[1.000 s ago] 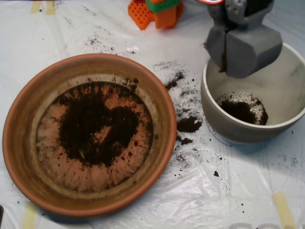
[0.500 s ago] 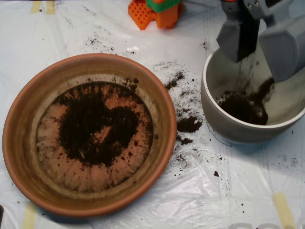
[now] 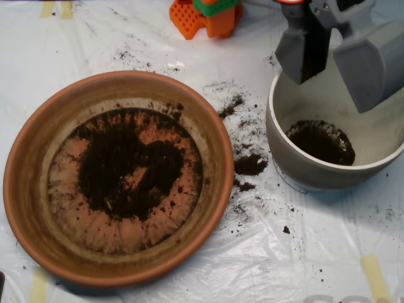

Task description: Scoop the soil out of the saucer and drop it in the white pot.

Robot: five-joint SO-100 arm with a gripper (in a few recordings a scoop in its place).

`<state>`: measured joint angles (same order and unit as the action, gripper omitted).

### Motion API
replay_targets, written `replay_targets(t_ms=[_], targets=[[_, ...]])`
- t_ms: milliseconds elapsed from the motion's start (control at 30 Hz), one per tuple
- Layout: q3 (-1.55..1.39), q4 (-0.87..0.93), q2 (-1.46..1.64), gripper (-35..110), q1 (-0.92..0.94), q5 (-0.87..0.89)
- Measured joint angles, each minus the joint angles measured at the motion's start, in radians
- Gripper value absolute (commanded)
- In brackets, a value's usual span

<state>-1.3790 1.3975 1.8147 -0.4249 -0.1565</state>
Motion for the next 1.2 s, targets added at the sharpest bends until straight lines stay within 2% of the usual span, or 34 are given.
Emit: replay_targets(t_ms=[233, 567, 833, 1200], targets=[[0.006, 0.000, 0.014, 32, 0.086, 0.058], [-0.018, -0.011, 0.058, 39, 0.344, 0.104], [-0.377, -0.149, 0.265, 36, 0.555, 0.115], [-0.733, -0.388, 0.284, 45, 0.827, 0.152]])
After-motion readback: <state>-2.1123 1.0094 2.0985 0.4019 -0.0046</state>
